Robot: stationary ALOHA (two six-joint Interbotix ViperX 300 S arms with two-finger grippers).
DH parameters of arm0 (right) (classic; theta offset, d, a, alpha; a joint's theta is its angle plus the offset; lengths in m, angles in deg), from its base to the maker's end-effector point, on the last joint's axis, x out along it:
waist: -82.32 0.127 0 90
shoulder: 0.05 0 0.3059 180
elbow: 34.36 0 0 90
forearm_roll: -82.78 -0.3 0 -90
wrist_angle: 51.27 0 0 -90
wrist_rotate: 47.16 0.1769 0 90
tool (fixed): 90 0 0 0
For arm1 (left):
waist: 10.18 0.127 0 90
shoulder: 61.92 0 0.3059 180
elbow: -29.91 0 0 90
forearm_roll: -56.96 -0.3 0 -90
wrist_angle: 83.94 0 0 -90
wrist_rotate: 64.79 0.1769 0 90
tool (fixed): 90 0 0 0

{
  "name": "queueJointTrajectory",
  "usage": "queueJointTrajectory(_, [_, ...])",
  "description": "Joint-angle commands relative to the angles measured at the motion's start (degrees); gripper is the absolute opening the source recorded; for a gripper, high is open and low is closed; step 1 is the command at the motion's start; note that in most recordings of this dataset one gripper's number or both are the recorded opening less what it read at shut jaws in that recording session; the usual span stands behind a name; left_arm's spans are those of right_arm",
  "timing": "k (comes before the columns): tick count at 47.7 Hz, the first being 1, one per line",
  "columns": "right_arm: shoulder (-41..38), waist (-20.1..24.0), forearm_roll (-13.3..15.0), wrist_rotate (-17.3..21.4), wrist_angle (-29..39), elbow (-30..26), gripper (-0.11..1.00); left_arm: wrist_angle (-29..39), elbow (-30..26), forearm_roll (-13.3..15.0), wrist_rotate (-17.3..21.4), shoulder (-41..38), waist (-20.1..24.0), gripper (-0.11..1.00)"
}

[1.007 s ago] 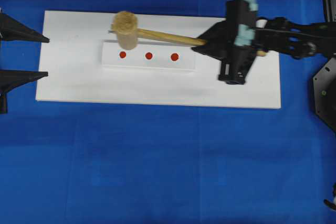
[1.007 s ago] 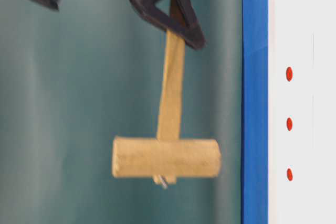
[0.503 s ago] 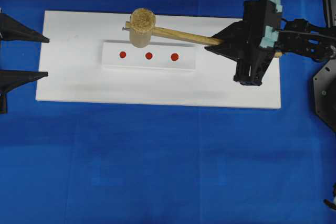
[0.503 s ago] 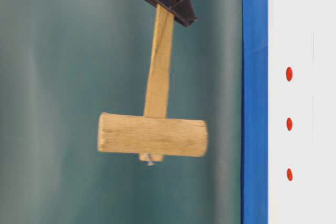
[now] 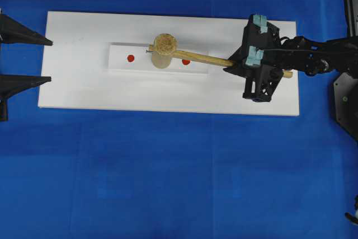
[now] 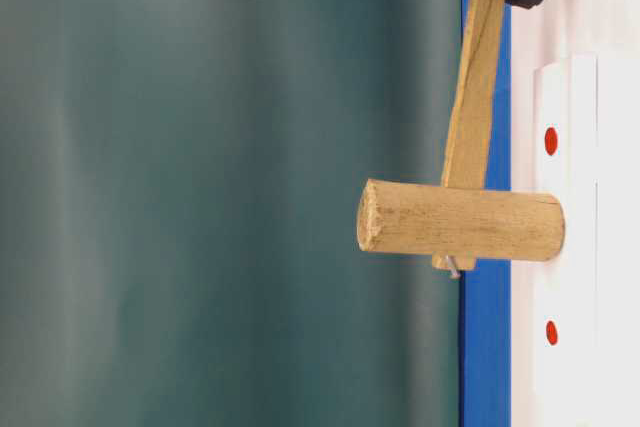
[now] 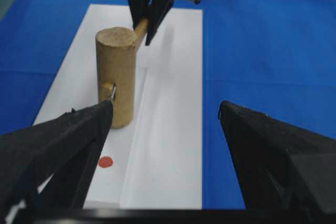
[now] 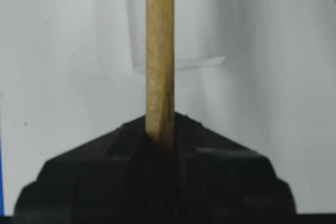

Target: Hit the mark with a hammer.

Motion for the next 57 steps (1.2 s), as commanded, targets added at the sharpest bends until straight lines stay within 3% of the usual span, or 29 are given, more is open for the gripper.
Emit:
queueJointTrajectory(1, [2.64,0.09,-0.09,-0.09,-0.70,-0.97,0.01,-0.18,-0.53,0.00,-0.26,-0.35,0.09,0.80])
queueJointTrajectory(23, [25.58,0.09,0.35,-0.44,1.41,4.22,0.01,-0.18,-0.44,-0.09,-0.26,-0.26,0.09,0.80])
queueJointTrajectory(31, [29.44,0.09,0.35,-0.35,3.16,5.80,0.01,-0.18,-0.44,0.00,-0.26,-0.26,0.00,0.80])
queueJointTrajectory(45, [26.02,-0.26,0.35,-0.35,3.52,6.24,0.01,-0.18,-0.44,0.00,-0.26,-0.26,0.09,0.80])
queueJointTrajectory(57, [8.26,-0.35,-0.79,0.62,-0.79,9.84,0.01,-0.26,-0.44,-0.09,-0.09,-0.26,0.09,0.80])
